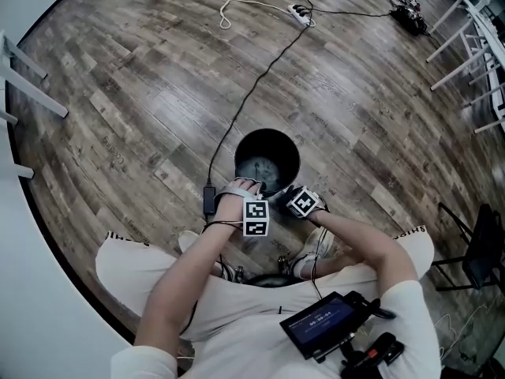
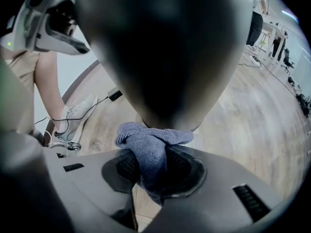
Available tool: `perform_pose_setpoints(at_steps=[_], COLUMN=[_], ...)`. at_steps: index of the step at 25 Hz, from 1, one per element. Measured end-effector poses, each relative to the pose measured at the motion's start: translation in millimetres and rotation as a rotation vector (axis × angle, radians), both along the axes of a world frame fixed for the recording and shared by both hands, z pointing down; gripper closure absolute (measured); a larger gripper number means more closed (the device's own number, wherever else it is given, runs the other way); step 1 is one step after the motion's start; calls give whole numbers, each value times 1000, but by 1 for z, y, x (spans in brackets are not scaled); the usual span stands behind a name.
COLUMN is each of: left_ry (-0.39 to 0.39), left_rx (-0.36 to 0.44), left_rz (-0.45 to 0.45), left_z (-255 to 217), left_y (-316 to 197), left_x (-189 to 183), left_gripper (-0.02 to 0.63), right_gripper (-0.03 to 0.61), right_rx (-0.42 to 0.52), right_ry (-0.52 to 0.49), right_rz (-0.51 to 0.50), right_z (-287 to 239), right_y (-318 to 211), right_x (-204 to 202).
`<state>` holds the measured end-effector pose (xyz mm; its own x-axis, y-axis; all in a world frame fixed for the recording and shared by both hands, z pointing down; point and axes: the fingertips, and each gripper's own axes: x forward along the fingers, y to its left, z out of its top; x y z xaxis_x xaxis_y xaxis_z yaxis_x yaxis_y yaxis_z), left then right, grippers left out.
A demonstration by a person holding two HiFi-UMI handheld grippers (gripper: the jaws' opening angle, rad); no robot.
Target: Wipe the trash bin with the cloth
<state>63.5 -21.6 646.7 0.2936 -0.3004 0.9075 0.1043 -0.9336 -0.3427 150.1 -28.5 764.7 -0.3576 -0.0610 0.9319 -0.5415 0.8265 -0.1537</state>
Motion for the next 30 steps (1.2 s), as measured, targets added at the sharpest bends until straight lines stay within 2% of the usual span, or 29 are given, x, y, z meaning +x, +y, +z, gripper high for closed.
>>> perform_pose_setpoints(at_steps=[2, 6, 9, 12, 15, 25, 30], left_ry=[-1, -6, -26, -33, -33, -34, -22], left_rx=[-7, 6, 48, 97, 113, 93, 90], left_rz=[-17, -29, -26, -24, -27, 37, 49], left_z=[-1, -1, 1, 2, 1, 1, 0], left_y=[0, 0, -3, -7, -9, -1, -4], left_x=[-6, -13, -14, -13, -13, -3, 4], left_gripper=[480, 472, 473, 474, 495, 520, 526], right_gripper=[482, 482, 482, 482, 482, 482, 482], right_rx=[10, 21, 26, 34, 46, -27, -42], right_ry=[-43, -84, -120, -162, -177, -155, -132], right_rz=[-13, 14, 39, 26, 9, 68, 28], right_z=[-25, -66, -98, -125, -143, -128, -88], right_y=[2, 6, 7, 14, 16, -3, -10], right_x=[-2, 5, -1, -15, -28, -31, -25])
